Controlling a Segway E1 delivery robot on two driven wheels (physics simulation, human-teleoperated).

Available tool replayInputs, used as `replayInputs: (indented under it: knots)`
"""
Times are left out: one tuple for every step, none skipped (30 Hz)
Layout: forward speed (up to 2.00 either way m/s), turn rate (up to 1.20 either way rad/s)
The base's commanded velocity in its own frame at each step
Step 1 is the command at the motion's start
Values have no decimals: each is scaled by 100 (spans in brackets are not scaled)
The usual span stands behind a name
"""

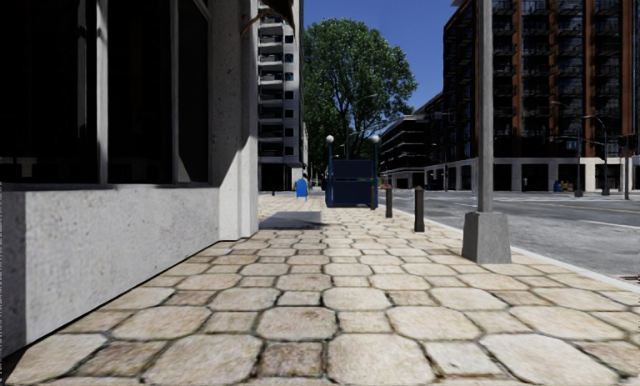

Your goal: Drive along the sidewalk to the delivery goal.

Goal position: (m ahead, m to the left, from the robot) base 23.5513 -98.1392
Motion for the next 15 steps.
replayInputs:
  knots:
    - [200,0]
    - [200,0]
    - [200,0]
    - [200,0]
    - [200,0]
    - [200,0]
    - [200,0]
    - [200,0]
    - [200,0]
    - [200,0]
    - [200,0]
    - [200,0]
    - [200,0]
    - [200,0]
    - [200,0]
